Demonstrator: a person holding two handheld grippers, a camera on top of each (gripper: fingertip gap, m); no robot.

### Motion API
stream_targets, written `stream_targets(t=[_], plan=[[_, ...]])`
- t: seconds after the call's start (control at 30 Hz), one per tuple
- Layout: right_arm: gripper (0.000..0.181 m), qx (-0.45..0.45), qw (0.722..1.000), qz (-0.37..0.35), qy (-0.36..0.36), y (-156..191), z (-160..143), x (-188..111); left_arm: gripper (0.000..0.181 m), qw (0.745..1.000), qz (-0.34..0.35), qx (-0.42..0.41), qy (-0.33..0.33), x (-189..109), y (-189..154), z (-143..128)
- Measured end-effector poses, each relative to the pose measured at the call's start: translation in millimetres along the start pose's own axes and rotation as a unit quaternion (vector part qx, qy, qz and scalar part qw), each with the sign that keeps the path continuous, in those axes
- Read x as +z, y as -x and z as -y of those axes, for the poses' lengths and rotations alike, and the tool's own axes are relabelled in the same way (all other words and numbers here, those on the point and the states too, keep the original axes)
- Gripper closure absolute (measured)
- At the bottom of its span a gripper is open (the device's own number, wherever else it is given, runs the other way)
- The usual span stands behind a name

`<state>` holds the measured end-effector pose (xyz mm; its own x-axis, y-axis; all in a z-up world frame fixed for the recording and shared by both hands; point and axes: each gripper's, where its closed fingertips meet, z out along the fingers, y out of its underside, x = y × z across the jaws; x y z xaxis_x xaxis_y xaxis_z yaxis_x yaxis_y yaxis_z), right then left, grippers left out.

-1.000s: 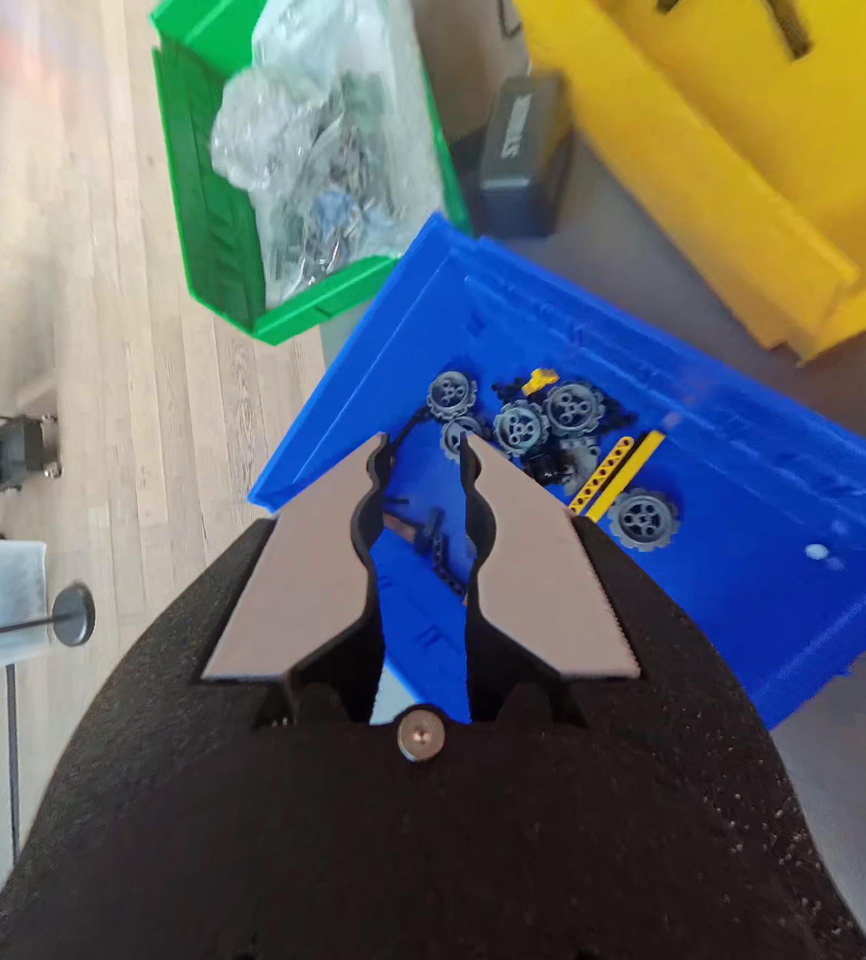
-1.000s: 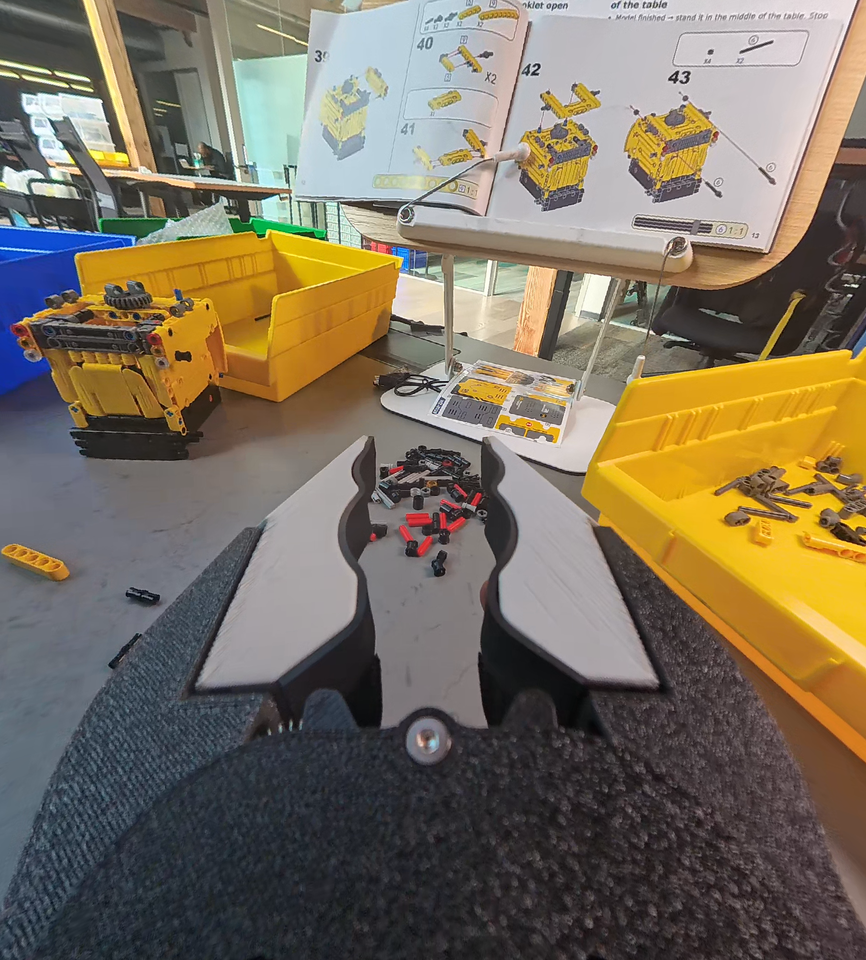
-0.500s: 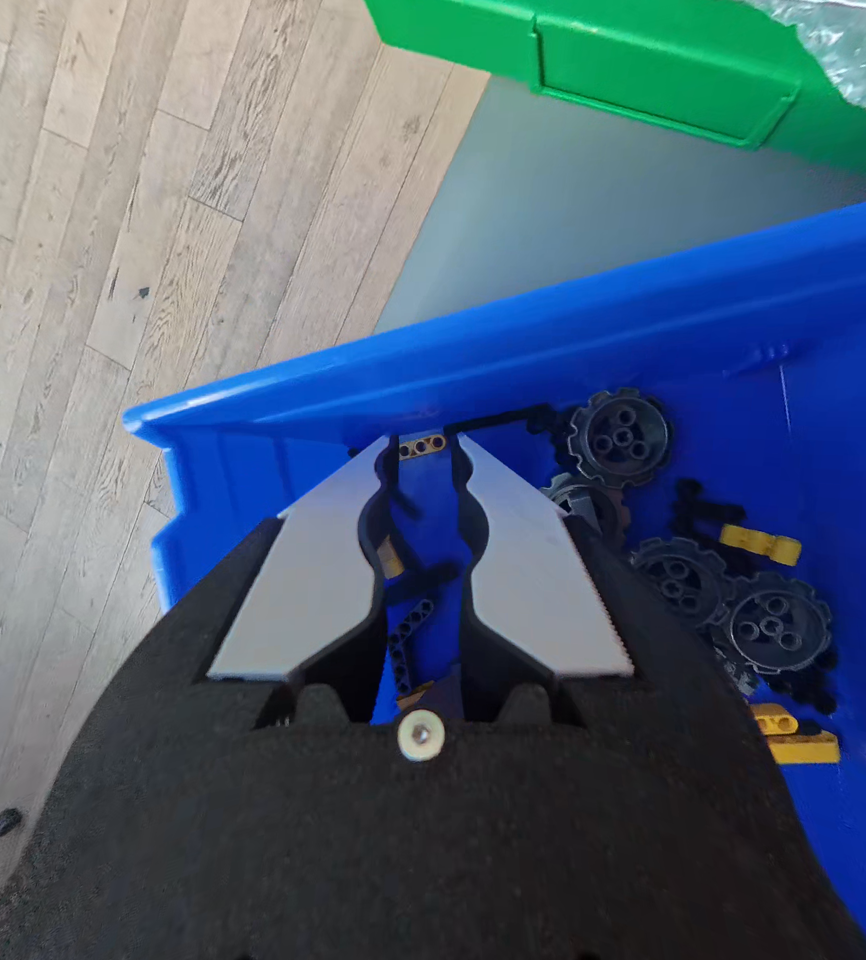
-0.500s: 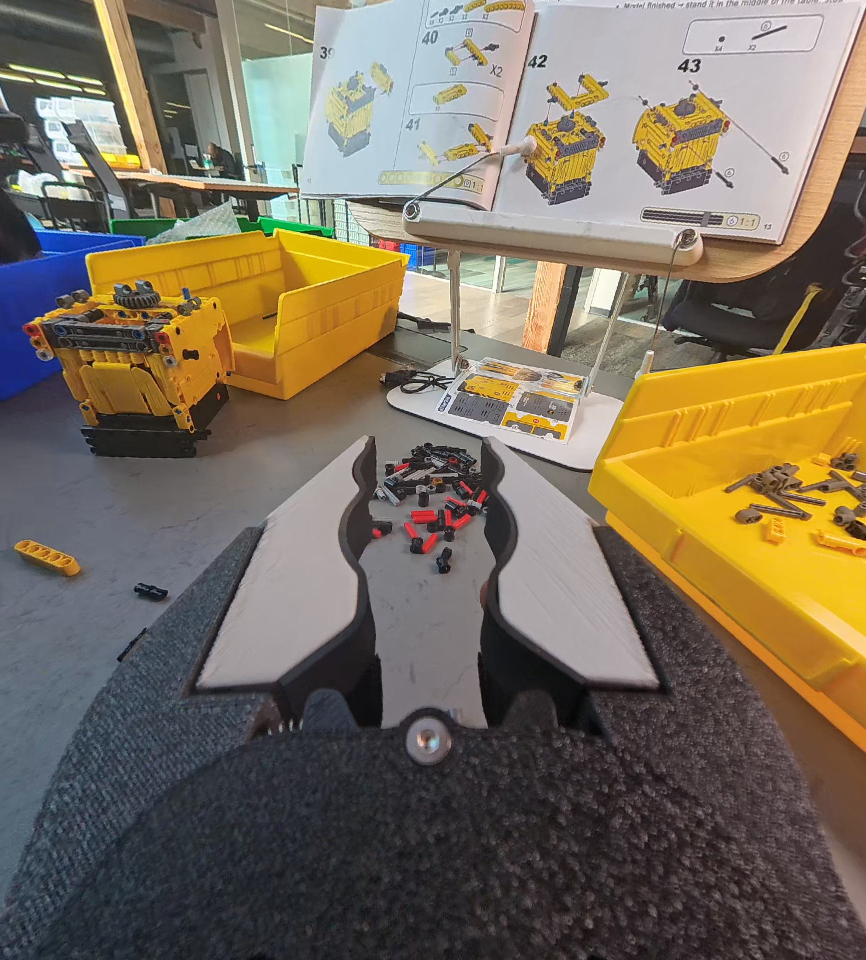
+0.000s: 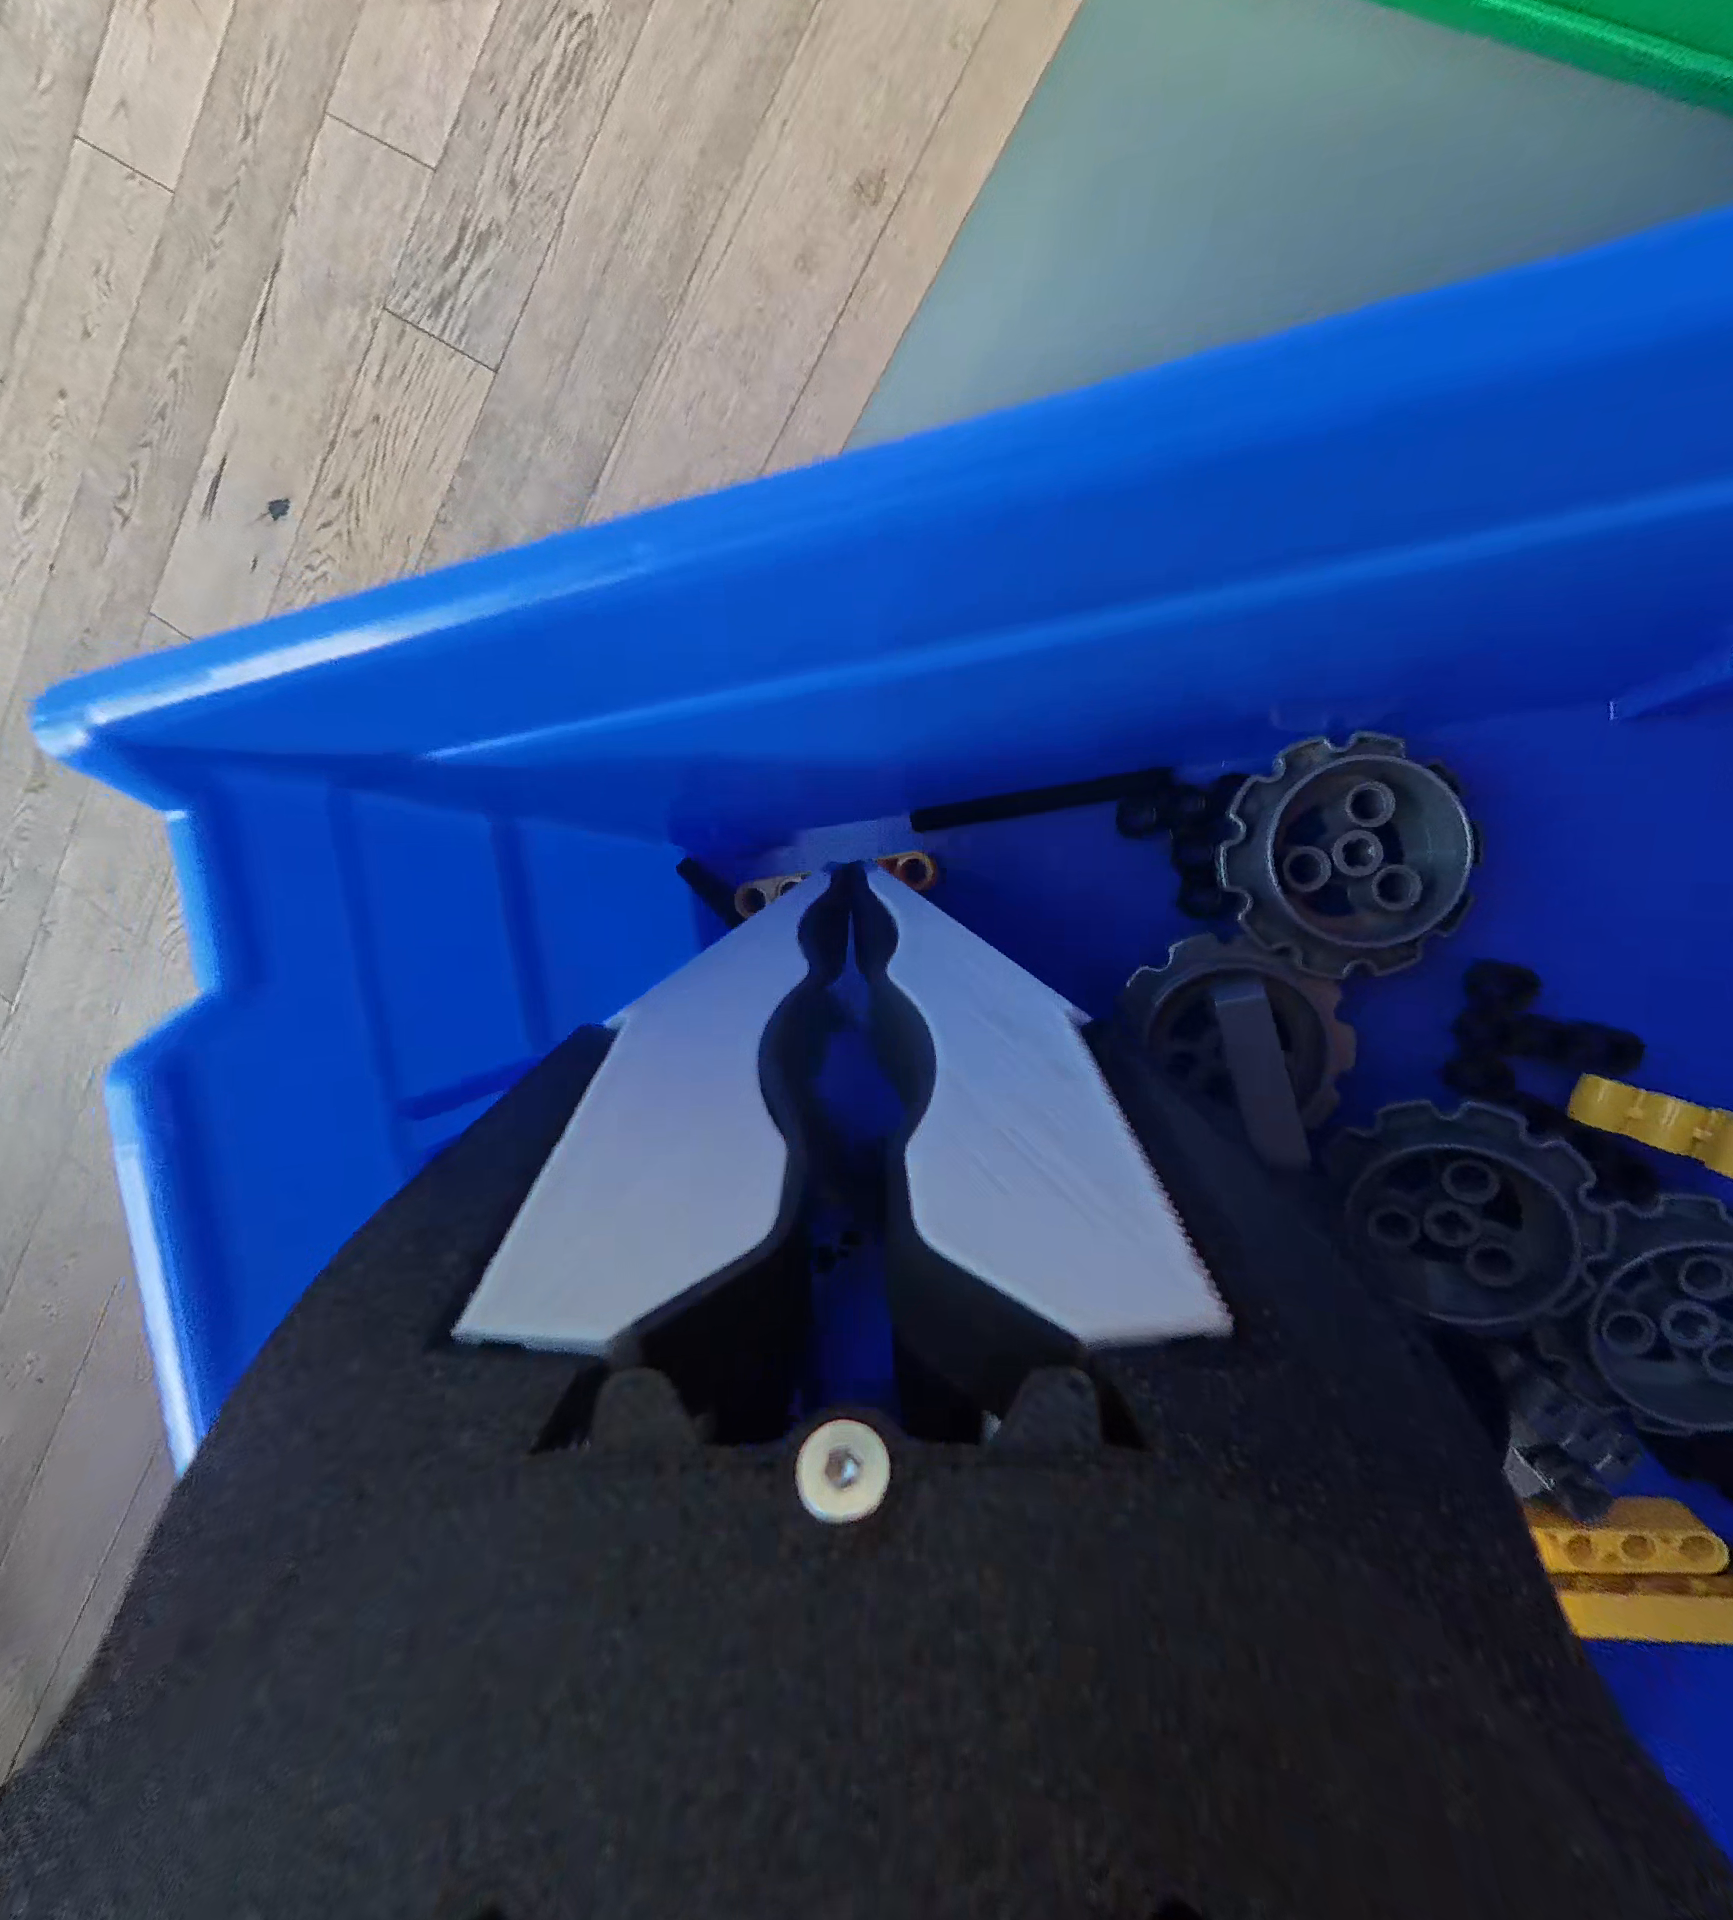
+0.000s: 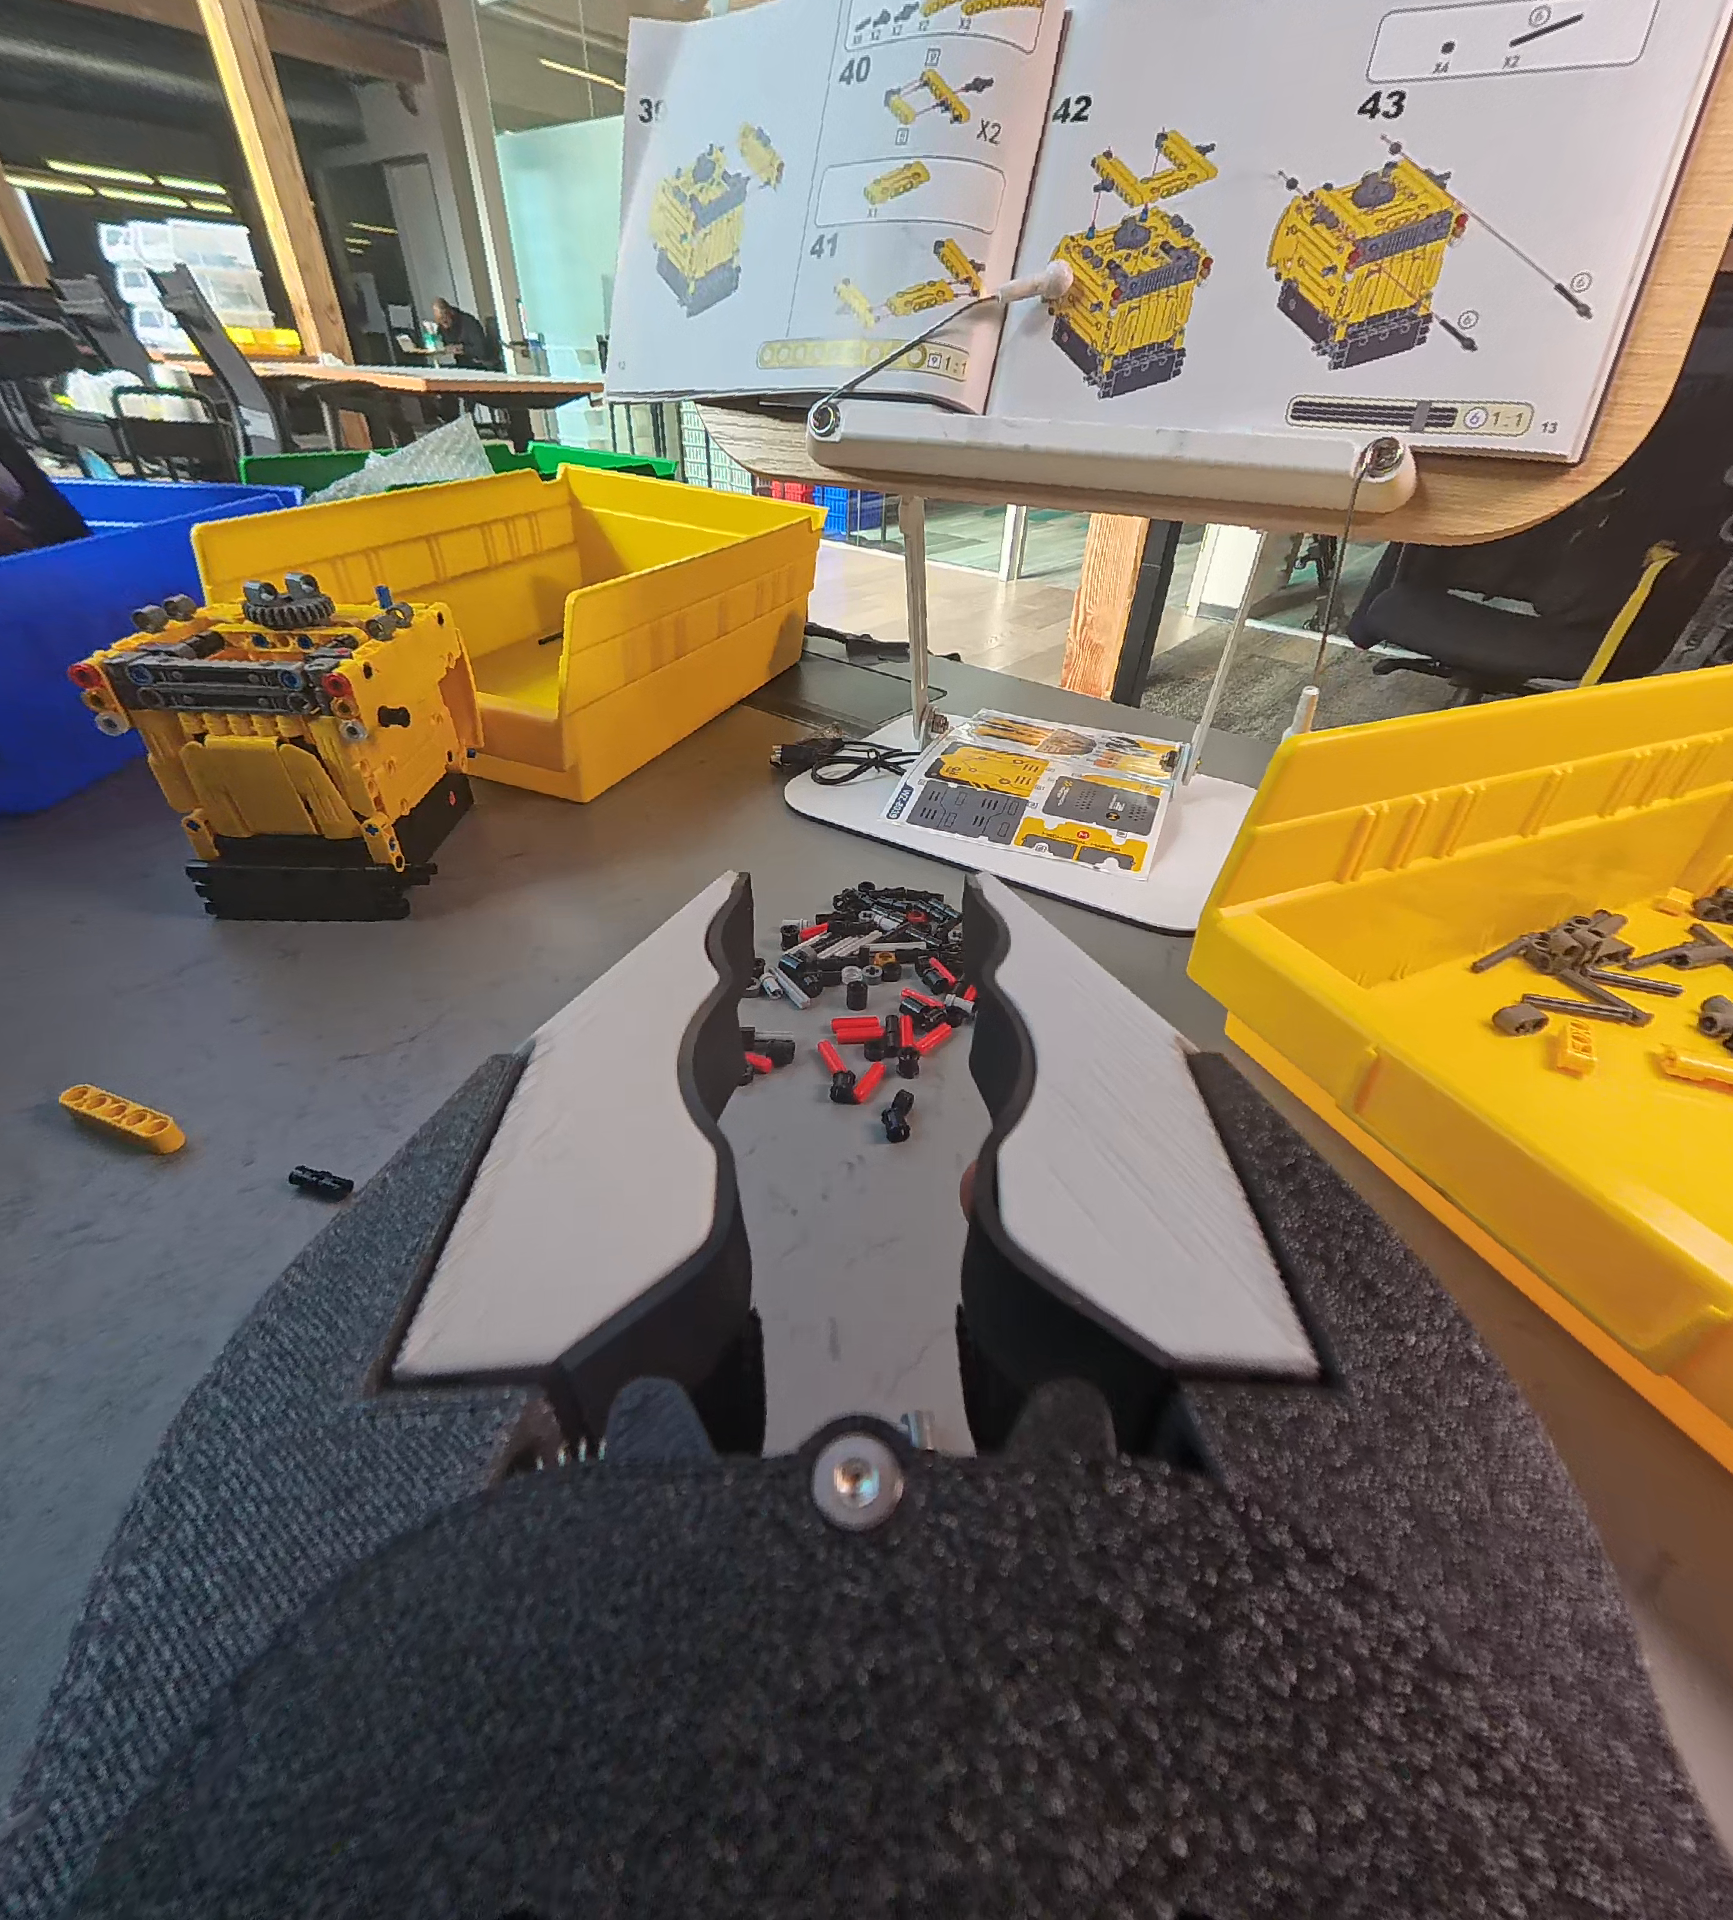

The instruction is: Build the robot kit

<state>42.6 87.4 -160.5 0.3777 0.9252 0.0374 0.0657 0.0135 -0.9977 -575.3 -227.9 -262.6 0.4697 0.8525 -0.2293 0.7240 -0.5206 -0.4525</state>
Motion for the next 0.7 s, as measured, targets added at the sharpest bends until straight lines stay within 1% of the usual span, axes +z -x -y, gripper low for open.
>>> stream_targets(t=[0.17, 0.2, 0.23, 0.3, 0.37, 0.4, 0.47, 0.53, 0.57, 0.6, 0.7], plan=[[0.142, 0.0, 1.0, 0.0, 0.0, 0.0, 0.1, 0.0, 0.181, 0.992, -0.106, 0.024, 0.062, -14.8, -21.4, -16.2], [0.142, -0.001, 1.0, 0.0, 0.0, 0.0, 0.1, -0.1, 0.181, 0.99, -0.119, 0.033, 0.072, -17.4, -23.5, -19.0], [0.142, -0.001, 1.0, 0.0, 0.0, -0.1, 0.2, -0.1, 0.179, 0.989, -0.121, 0.045, 0.072, -19.3, -22.8, -19.0], [0.142, -0.004, 1.0, -0.002, 0.001, -0.9, -0.5, 0.1, 0.17, 0.986, -0.128, 0.081, 0.064, -24.2, -24.3, -16.5], [0.142, -0.005, 1.0, -0.002, 0.002, -1.4, -1.2, 0.4, 0.159, 0.98, -0.132, 0.133, 0.069, -27.4, -26.0, -18.4], [0.142, -0.006, 1.0, -0.002, 0.003, -1.5, -1.4, 0.6, 0.158, 0.976, -0.128, 0.161, 0.075, -28.1, -24.9, -20.8], [0.142, -0.007, 1.0, -0.001, 0.003, -0.8, -1.8, 0.7, 0.15, 0.965, -0.115, 0.218, 0.088, -26.8, -22.3, -24.4], [0.142, -0.011, 1.0, -0.001, 0.004, -0.2, -2.1, 0.9, 0.151, 0.954, -0.082, 0.269, 0.102, -21.5, -13.6, -26.3], [0.142, -0.013, 1.0, -0.001, 0.004, -0.1, -2.5, 1.1, 0.149, 0.947, -0.074, 0.292, 0.115, -19.0, -11.7, -29.0], [0.142, -0.015, 1.0, -0.001, 0.005, -0.2, -2.7, 1.2, 0.151, 0.94, -0.071, 0.31, 0.124, -17.2, -11.7, -30.6], [0.142, -0.017, 1.0, -0.002, 0.005, -0.7, -2.7, 0.9, 0.171, 0.931, -0.087, 0.329, 0.131, -15.2, -18.9, -30.3]])
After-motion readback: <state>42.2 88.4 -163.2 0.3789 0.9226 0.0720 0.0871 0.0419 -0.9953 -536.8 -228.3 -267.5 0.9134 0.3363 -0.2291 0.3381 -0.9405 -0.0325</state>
